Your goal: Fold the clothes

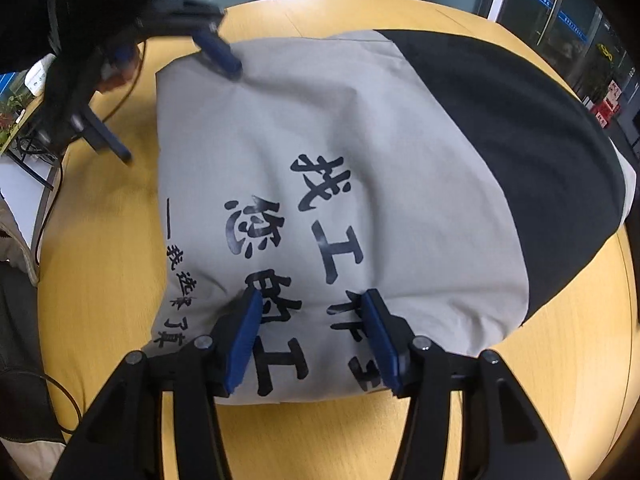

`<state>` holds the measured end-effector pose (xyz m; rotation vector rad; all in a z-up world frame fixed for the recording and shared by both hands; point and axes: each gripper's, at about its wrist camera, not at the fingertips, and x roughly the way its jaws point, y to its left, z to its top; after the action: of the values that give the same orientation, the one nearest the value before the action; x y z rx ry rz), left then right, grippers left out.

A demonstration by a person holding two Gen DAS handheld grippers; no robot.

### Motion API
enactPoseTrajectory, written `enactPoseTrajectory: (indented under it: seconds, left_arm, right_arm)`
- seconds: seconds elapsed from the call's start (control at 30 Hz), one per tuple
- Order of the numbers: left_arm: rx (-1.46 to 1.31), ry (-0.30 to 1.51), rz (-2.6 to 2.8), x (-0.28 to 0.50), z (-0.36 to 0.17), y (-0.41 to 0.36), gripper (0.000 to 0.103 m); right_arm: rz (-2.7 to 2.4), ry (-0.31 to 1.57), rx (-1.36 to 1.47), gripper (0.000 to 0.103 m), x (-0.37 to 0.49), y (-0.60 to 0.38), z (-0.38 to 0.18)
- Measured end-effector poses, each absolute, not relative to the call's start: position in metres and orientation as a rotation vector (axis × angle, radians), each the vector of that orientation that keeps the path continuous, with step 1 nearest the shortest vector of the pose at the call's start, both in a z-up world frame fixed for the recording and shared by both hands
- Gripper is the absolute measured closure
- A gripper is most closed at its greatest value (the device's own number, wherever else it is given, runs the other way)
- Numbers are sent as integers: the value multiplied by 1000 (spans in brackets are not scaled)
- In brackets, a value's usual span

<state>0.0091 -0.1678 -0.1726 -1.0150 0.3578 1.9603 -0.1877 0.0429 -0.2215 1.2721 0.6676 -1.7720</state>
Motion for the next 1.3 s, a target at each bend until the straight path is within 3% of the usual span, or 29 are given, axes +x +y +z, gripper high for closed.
enactPoseTrajectory:
  seconds: [0.1,0.2,0.27,0.5,0.73,0.83,0.9,1.0,1.17,1.27,1.3]
  left_arm:
    - [-1143,363,1968,-3,-206,-166,4]
    - [-1108,433,1977,16,-228,-159,3]
    - [-1102,411,1986,21,-232,-160,3]
    - [-1097,383,1971,26,-235,-163,3]
    - [-1121,336,1964,29,-232,-168,2]
    - [-1159,199,2009,26,-210,-182,2]
    - [-1156,62,2077,21,-190,-204,2]
    - [-1256,-150,2185,9,-189,-249,0]
    - [-1559,-365,2091,-23,-236,-267,0]
    - [-1581,-426,2050,-21,-246,-270,0]
    - [-1559,-435,2052,-19,-245,-270,0]
  right_arm:
    - [-1798,663,1258,48,-182,51,-215]
    - [-1844,561,1210,59,-173,68,-185]
    - [-1842,504,1190,59,-165,81,-169]
    - [-1725,641,1262,61,-158,98,-202]
    - [-1773,608,1220,61,-151,131,-202]
    - [-1807,497,1291,61,-157,146,-186]
    - [-1891,306,1297,58,-169,174,-163]
    - [-2026,-42,1295,33,-192,228,-132]
    - [-2080,-346,1491,32,-233,297,-169]
    - [-2034,-455,1523,31,-250,323,-177]
    - [-2030,-479,1522,26,-255,329,-179]
